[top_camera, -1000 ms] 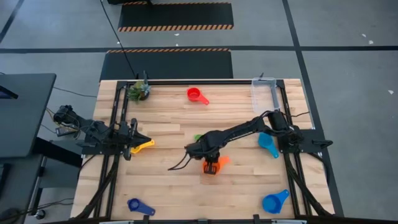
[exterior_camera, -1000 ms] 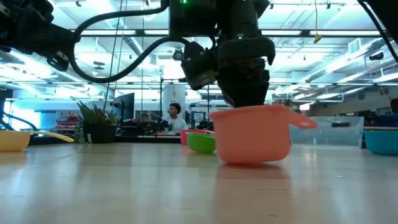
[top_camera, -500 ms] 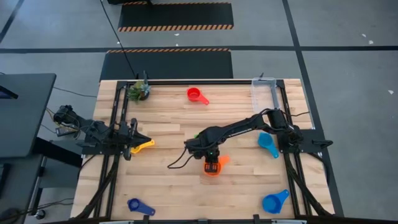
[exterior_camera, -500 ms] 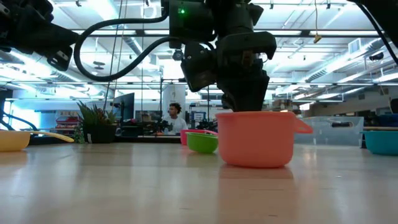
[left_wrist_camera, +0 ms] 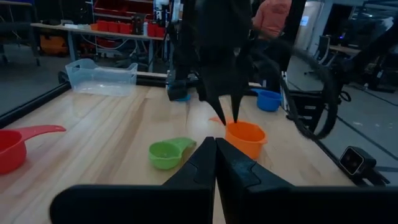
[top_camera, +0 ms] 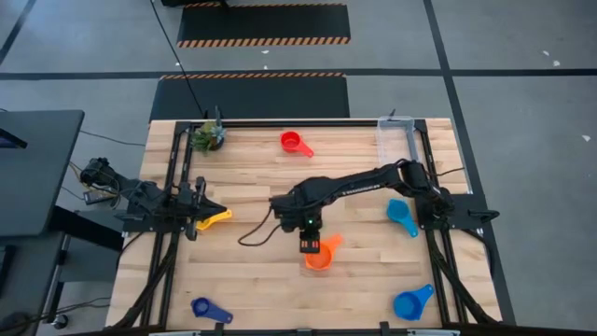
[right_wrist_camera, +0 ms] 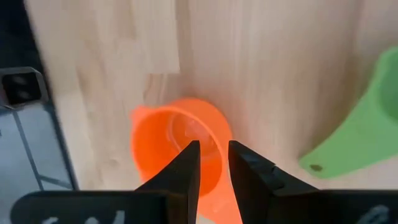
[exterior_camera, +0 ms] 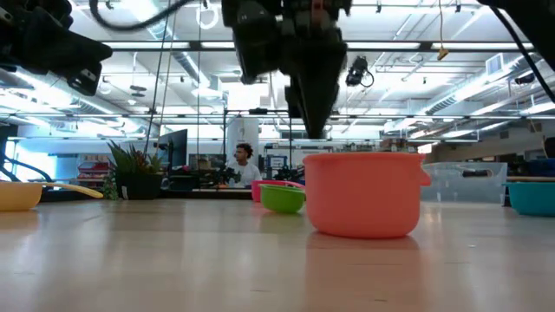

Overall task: Nest measuring cups in basket
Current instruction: Stack the light blue measuring cup on top of the orange measuring cup

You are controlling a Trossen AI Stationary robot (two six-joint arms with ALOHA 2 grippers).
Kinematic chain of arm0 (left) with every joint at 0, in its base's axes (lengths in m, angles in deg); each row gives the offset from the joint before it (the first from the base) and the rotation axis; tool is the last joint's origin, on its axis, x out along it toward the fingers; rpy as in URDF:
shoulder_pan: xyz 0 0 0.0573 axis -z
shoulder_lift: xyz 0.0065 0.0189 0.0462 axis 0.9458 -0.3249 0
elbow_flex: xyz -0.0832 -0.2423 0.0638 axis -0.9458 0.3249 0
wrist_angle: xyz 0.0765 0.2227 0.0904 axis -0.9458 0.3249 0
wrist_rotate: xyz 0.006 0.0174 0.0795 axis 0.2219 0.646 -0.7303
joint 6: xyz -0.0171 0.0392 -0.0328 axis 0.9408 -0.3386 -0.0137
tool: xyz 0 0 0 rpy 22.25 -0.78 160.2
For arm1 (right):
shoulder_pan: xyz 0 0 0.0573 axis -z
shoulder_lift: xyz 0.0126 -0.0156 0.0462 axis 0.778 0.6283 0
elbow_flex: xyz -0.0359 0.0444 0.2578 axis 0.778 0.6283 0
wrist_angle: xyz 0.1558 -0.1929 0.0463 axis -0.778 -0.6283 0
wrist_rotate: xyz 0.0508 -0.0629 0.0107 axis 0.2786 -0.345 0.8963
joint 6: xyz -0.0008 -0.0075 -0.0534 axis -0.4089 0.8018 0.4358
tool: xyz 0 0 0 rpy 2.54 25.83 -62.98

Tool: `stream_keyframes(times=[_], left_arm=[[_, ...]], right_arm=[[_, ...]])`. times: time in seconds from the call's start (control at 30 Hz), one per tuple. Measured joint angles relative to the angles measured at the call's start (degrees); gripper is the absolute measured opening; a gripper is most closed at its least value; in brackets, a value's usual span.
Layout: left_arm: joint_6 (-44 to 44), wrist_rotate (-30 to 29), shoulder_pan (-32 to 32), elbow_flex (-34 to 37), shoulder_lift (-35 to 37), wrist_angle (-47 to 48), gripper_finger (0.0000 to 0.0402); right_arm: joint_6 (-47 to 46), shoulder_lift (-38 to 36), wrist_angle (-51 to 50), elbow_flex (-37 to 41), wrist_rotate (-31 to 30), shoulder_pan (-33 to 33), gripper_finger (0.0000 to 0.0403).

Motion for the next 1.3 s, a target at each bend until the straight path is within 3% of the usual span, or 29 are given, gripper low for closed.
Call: stream_keyframes(times=[0.27,0.43,0.53,0.87,1.03,1.3], left_arm=[[1.94,0.02,0.0,-0.02,0.0,-1.77,0.0016],[6.74,0.04,0.0,-0.04,0.02,-2.54,0.0016],[6.82,0.02,0.0,-0.06,0.02,-3.41,0.0016],[5.36,0.02,0.0,-0.47,0.0,-4.15,0.0016],[4.45,0.01,0.0,-4.75,-0.01,-2.97,0.0016],[5.45,-7.66,0.0,-19.92,-8.7,13.16,0.0004]], right_arm=[[-1.51,-0.02,-8.07,-14.05,0.02,2.13,0.0077],[-3.93,-0.01,-13.13,-22.55,-0.21,2.53,0.0042],[-4.59,-2.12,-12.67,-22.11,-0.16,2.23,0.0009],[-9.98,-9.59,-18.5,-22.12,-7.81,-1.98,0.0005],[-15.83,-15.24,-21.02,-22.12,-13.78,-6.71,0.0003],[-25.6,-24.13,-20.98,-22.03,-32.93,-16.26,0.0002]])
